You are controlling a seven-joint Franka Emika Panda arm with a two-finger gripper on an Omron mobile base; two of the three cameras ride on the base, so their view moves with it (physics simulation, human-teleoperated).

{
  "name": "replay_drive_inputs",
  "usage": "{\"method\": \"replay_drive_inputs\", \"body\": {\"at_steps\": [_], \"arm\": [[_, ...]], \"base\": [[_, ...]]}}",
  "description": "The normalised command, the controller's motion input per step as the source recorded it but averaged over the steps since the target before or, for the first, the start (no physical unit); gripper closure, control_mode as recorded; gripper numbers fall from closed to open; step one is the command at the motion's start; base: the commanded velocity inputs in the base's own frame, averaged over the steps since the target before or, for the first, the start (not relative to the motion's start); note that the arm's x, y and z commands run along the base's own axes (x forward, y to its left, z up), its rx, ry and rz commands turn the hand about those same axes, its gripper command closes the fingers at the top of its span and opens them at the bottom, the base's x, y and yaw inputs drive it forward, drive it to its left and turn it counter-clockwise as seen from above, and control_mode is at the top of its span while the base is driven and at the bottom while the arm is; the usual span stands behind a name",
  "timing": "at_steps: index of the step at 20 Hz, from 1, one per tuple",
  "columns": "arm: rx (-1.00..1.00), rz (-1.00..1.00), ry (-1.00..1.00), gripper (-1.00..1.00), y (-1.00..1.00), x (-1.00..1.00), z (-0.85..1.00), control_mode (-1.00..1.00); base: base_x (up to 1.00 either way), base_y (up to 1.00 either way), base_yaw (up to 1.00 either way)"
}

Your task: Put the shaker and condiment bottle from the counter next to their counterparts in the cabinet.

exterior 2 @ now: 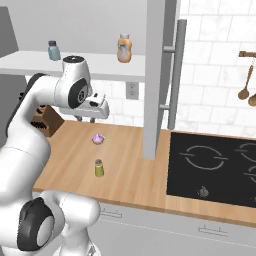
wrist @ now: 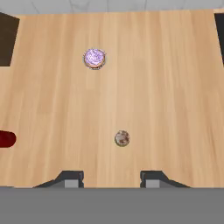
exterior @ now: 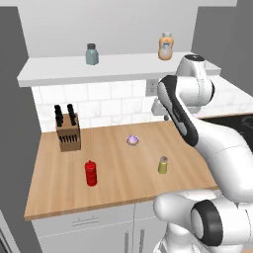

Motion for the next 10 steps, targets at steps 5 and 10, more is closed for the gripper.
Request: {"method": "replay_drive_inputs", "body": {"at_steps": [5, 10], "arm": [[0.16, 0.04, -0.06, -1.0, 0.07, -0.4, -0.49, -1.0], [0.06, 0.17, -0.27, -1.0, 0.57, -1.0, -0.96, -1.0]], "base": [[0.0, 0.0, 0.0], [0.0, 0.0, 0.0]]}}
